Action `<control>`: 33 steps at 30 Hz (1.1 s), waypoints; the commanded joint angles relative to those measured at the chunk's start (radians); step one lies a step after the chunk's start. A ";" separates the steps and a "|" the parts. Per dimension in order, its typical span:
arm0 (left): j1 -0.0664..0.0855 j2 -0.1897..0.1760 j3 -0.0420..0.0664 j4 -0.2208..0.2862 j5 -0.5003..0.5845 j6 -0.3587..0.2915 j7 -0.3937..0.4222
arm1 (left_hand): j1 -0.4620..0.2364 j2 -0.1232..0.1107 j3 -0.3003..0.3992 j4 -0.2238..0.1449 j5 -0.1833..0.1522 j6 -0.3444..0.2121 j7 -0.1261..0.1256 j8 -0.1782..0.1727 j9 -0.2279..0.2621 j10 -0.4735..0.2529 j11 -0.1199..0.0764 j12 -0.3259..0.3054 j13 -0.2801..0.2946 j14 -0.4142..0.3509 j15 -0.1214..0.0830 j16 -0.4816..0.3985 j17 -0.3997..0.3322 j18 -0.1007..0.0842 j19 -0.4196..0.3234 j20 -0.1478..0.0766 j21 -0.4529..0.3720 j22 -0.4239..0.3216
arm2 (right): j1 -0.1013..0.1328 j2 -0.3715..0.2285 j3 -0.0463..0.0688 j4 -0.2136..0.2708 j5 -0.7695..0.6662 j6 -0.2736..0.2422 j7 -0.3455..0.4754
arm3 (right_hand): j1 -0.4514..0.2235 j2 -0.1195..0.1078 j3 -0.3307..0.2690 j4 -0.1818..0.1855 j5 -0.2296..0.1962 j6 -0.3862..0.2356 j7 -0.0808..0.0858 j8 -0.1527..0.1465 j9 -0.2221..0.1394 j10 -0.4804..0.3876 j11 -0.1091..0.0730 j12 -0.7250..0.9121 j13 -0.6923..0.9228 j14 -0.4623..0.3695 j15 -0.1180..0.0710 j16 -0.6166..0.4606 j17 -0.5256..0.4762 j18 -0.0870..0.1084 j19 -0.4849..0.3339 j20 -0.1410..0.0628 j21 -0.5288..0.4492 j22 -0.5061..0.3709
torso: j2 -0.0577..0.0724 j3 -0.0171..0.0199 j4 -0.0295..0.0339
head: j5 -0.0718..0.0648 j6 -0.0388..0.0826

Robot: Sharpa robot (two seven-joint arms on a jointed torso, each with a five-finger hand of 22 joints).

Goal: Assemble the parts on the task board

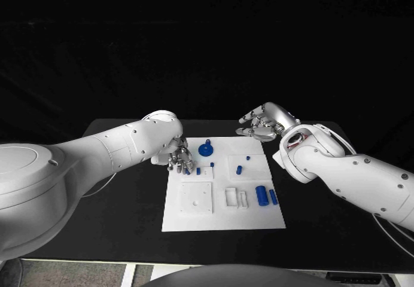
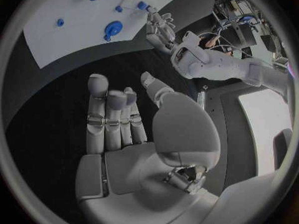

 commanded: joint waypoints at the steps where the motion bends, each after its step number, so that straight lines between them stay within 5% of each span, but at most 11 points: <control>1: -0.001 0.000 0.000 0.006 0.003 0.011 -0.003 | 0.010 -0.001 0.134 -0.131 0.003 0.066 -0.060 0.003 0.000 0.004 -0.001 0.001 0.001 0.001 -0.004 0.002 0.001 0.011 -0.003 -0.003 0.006 0.020 | 0.000 0.001 0.000 0.001 -0.011 0.011 0.001 | 0.001 0.006 0.005 0.002 0.002 0.001 0.000 -0.001 0.000 -0.006 0.002 0.003 -0.001 -0.008 0.001 0.001 -0.001 0.015 -0.002 0.007 0.000 0.042 | 0.000 -0.0001 0.0005 | 0.001 0.000; 23: -0.001 -0.006 0.000 0.009 -0.017 0.006 -0.006 | 0.012 -0.002 0.134 -0.130 0.001 0.066 -0.060 0.003 -0.002 0.003 -0.001 0.000 0.001 0.000 -0.003 0.002 0.001 0.012 -0.005 -0.002 0.006 0.020 | 0.000 0.001 0.000 0.001 -0.013 0.013 0.000 | 0.001 0.006 0.005 0.002 0.002 0.001 0.000 -0.001 0.000 -0.006 0.002 0.003 -0.001 -0.008 0.001 0.001 -0.001 0.015 -0.002 0.007 0.000 0.042 | 0.000 -0.0005 0.0009 | 0.004 0.003; 33: -0.015 -0.005 0.000 0.005 -0.020 -0.007 -0.007 | 0.012 0.000 0.133 -0.130 -0.001 0.065 -0.060 0.003 -0.003 0.004 -0.001 0.000 0.001 0.000 -0.003 0.001 0.000 0.012 -0.004 -0.002 0.007 0.020 | 0.000 0.002 0.000 0.000 -0.013 0.014 0.001 | 0.001 0.006 0.005 0.002 0.002 0.001 0.000 -0.001 0.000 -0.006 0.002 0.003 -0.001 -0.008 0.001 0.001 -0.001 0.015 -0.002 0.007 0.000 0.042 | 0.001 -0.0007 -0.0007 | 0.004 0.002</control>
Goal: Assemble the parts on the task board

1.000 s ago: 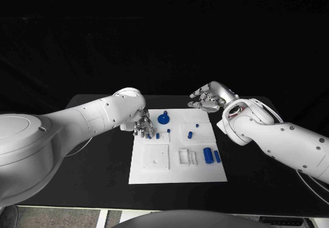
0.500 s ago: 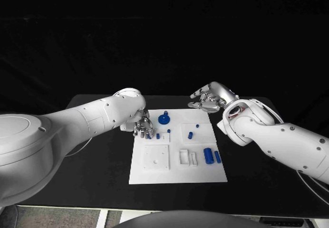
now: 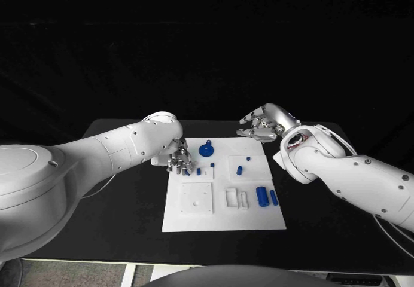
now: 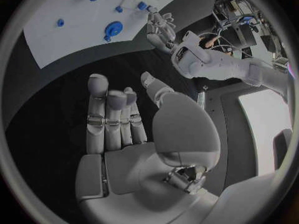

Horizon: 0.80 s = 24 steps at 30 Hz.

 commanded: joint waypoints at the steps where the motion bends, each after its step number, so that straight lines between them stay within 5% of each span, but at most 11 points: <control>1: -0.011 0.003 -0.002 0.000 -0.011 -0.005 -0.003 | 0.011 -0.001 0.133 -0.129 0.000 0.066 -0.059 0.001 0.000 0.002 -0.003 0.000 0.001 0.000 -0.006 0.001 0.000 0.012 -0.004 -0.002 0.007 0.019 | 0.000 0.001 0.000 0.000 -0.011 0.011 0.002 | 0.001 0.006 0.005 0.002 0.002 0.001 0.000 -0.001 0.000 -0.006 0.002 0.003 -0.001 -0.008 0.001 0.001 -0.001 0.015 -0.002 0.007 0.000 0.042 | 0.000 0.0004 -0.0003 | 0.000 -0.001; 24: -0.016 0.008 -0.002 -0.001 0.022 -0.081 -0.008 | -0.018 0.000 0.100 -0.118 -0.016 0.095 -0.069 -0.002 -0.007 0.033 -0.006 -0.021 -0.005 0.021 -0.010 0.000 0.042 0.008 0.013 -0.004 -0.010 0.017 | 0.000 0.002 0.000 0.000 -0.011 0.013 0.001 | 0.001 0.006 0.006 0.000 0.002 0.001 0.000 -0.001 0.000 -0.007 0.002 0.002 -0.002 -0.008 0.001 0.001 -0.001 0.015 -0.001 0.007 0.000 0.042 | 0.000 0.0013 -0.0001 | -0.002 0.000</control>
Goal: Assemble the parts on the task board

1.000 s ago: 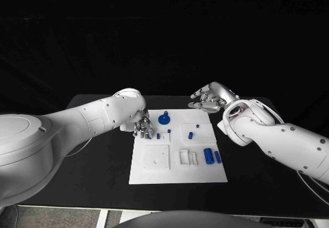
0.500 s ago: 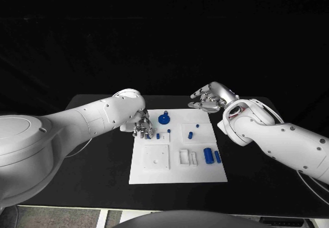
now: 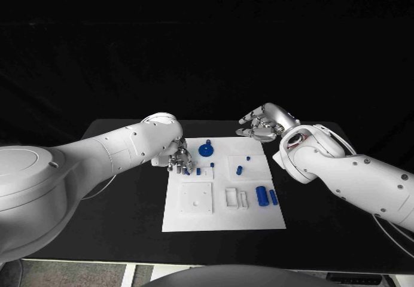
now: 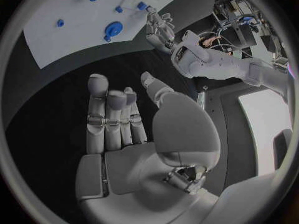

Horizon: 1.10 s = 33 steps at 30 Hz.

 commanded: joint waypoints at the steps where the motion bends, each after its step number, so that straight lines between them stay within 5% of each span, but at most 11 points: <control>1: -0.010 0.006 -0.002 0.002 0.017 -0.040 -0.001 | -0.010 -0.006 0.104 -0.111 -0.002 0.072 -0.068 -0.003 -0.006 0.016 0.000 -0.005 -0.001 0.004 -0.003 0.000 0.009 0.008 0.009 0.002 -0.006 0.018 | 0.000 0.001 0.000 0.001 -0.011 0.011 0.001 | 0.001 0.006 0.006 0.000 0.002 0.001 0.000 -0.001 0.000 -0.007 0.002 0.002 -0.001 -0.008 0.001 0.001 -0.001 0.015 -0.001 0.007 0.000 0.042 | 0.000 0.0004 -0.0006 | 0.000 0.001; 11: -0.010 0.007 -0.003 0.002 0.019 -0.041 -0.003 | -0.006 -0.013 0.098 -0.113 -0.006 0.086 -0.071 -0.002 -0.016 0.027 -0.002 -0.015 0.000 0.012 -0.004 -0.004 0.035 0.007 0.014 0.001 -0.012 0.019 | 0.000 0.000 0.000 0.001 -0.011 0.013 0.001 | 0.001 0.006 0.006 0.000 0.002 0.001 0.000 -0.001 0.000 -0.007 0.002 0.002 -0.001 -0.008 0.001 0.001 -0.001 0.015 -0.001 0.007 0.000 0.042 | 0.001 0.0000 -0.0006 | -0.002 -0.001; 16: -0.010 0.006 -0.003 0.004 0.019 -0.035 -0.005 | 0.001 -0.016 0.098 -0.112 -0.006 0.093 -0.070 -0.003 -0.058 0.032 -0.001 -0.023 0.002 0.015 -0.002 -0.009 0.054 0.009 0.015 0.003 -0.014 0.020 | 0.000 0.000 0.000 0.001 -0.011 0.013 0.001 | 0.001 0.006 0.006 0.000 0.002 0.001 0.000 -0.001 0.000 -0.007 0.002 0.002 -0.001 -0.008 0.001 0.001 -0.001 0.015 -0.001 0.007 0.000 0.042 | 0.000 -0.0001 0.0003 | -0.003 -0.001; 30: -0.011 0.005 -0.003 0.010 0.014 -0.028 -0.012 | 0.079 -0.063 0.060 -0.081 -0.035 0.149 -0.062 -0.004 -0.451 0.044 -0.001 -0.034 0.031 0.029 0.001 -0.022 0.084 0.015 0.020 0.008 -0.013 0.020 | 0.000 -0.002 0.000 0.001 -0.011 0.013 0.001 | 0.001 0.006 0.008 0.000 0.004 0.001 0.000 -0.001 0.000 -0.007 0.001 0.003 -0.001 -0.009 0.001 0.001 -0.002 0.015 -0.002 0.007 -0.001 0.042 | 0.000 -0.0004 0.0001 | -0.003 -0.001; 33: -0.013 0.004 -0.003 0.011 0.013 -0.029 -0.012 | 0.087 -0.068 0.056 -0.079 -0.041 0.154 -0.063 -0.004 -0.474 0.046 -0.001 -0.036 0.038 0.030 0.001 -0.023 0.085 0.015 0.021 0.009 -0.013 0.020 | 0.000 -0.002 0.000 0.001 -0.011 0.013 0.001 | 0.001 0.006 0.008 0.000 0.004 0.001 0.000 -0.001 0.000 -0.007 0.001 0.003 -0.001 -0.009 0.001 0.001 -0.002 0.015 -0.002 0.007 -0.001 0.042 | 0.000 -0.0004 0.0002 | -0.004 -0.002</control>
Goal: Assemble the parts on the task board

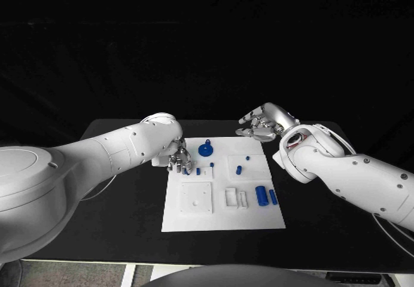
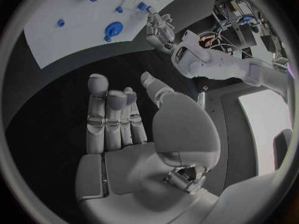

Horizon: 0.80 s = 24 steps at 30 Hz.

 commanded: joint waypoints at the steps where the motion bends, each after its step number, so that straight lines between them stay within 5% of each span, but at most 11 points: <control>1: -0.012 0.004 -0.003 0.009 0.004 -0.005 0.006 | 0.021 0.000 0.039 -0.041 -0.004 0.112 -0.076 -0.002 -0.041 0.037 -0.003 -0.010 0.009 0.007 0.000 -0.007 0.003 0.016 0.006 0.002 -0.003 0.019 | 0.000 0.000 0.000 0.001 -0.010 0.010 0.002 | 0.001 0.006 0.008 0.000 0.004 0.001 0.000 -0.001 0.000 -0.007 0.001 0.003 -0.001 -0.009 0.001 0.001 -0.002 0.015 -0.002 0.007 -0.001 0.042 | 0.000 -0.0001 0.0002 | -0.002 0.000; 24: -0.016 0.006 -0.003 0.014 0.021 -0.016 0.004 | -0.009 0.007 0.042 -0.015 0.000 0.149 -0.089 -0.001 -0.043 0.040 -0.010 0.019 0.013 0.023 -0.004 0.001 0.032 0.012 0.016 0.000 -0.004 0.018 | 0.000 0.002 0.000 -0.003 -0.011 0.011 0.002 | 0.001 0.006 0.011 -0.002 0.015 0.001 0.000 -0.001 0.000 -0.007 0.001 0.003 0.000 -0.008 0.000 0.001 -0.001 0.015 -0.002 0.006 -0.001 0.042 | 0.000 0.0002 -0.0003 | -0.003 0.000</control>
